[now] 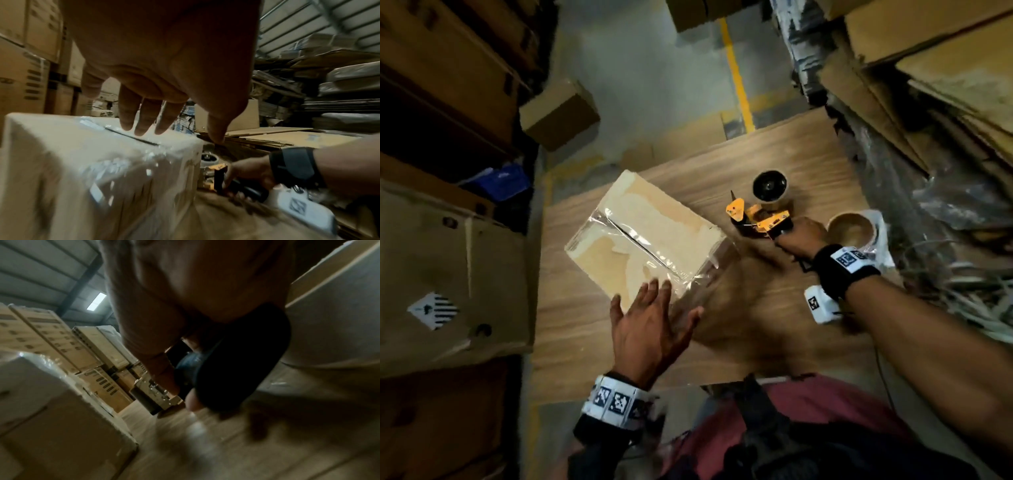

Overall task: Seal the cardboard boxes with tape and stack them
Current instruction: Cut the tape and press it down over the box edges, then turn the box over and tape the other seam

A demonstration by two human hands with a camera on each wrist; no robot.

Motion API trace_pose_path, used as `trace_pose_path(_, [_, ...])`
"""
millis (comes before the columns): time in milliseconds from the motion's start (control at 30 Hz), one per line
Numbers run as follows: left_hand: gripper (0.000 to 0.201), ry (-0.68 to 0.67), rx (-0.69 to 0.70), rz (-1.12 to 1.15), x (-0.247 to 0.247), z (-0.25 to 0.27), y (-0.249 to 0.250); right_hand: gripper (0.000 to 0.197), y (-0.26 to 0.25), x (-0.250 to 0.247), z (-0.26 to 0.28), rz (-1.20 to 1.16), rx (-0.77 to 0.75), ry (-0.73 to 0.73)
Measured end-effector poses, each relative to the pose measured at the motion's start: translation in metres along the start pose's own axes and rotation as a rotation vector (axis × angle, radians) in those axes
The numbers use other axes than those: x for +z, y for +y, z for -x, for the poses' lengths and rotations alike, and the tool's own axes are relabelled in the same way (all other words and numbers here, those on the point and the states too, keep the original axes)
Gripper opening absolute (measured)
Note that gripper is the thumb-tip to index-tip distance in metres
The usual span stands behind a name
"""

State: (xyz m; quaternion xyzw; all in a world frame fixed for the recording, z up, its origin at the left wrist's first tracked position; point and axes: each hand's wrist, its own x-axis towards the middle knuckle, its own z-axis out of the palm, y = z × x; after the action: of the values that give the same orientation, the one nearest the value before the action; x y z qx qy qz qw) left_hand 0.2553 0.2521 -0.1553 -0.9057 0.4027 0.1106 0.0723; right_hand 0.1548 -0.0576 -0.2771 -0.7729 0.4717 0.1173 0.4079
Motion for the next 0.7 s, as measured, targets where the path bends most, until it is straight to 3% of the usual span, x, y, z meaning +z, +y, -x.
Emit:
trace_pose_path(133, [0.062, 0.002, 0.296, 0.163, -0.015, -0.063, -0.015, 0.029, -0.002, 0.007, 0.011, 0.114, -0.05, 0.124])
trace_pose_path(233, [0.055, -0.066, 0.451, 0.09, -0.018, -0.103, -0.015, 0.064, -0.007, 0.016, 0.027, 0.225, -0.105, 0.322])
trace_pose_path(300, [0.063, -0.115, 0.523, -0.018, -0.023, -0.119, -0.016, 0.085, -0.014, 0.028, 0.037, 0.073, -0.347, 0.401])
trace_pose_path(333, [0.067, -0.134, 0.547, -0.046, -0.025, -0.125, -0.018, 0.092, -0.021, 0.035, 0.042, -0.098, -0.477, 0.357])
trace_pose_path(400, [0.07, -0.156, 0.597, -0.071, -0.029, -0.132, -0.02, 0.1, -0.035, 0.056, 0.047, -0.389, -0.583, 0.211])
trace_pose_path(533, [0.066, -0.177, 0.688, -0.094, -0.026, -0.139, -0.022, 0.083, -0.046, 0.104, 0.048, -0.635, -0.546, 0.199])
trace_pose_path(700, [0.07, -0.167, 0.74, -0.181, -0.019, -0.147, -0.025, 0.062, -0.044, 0.156, 0.054, -0.626, -0.563, 0.594])
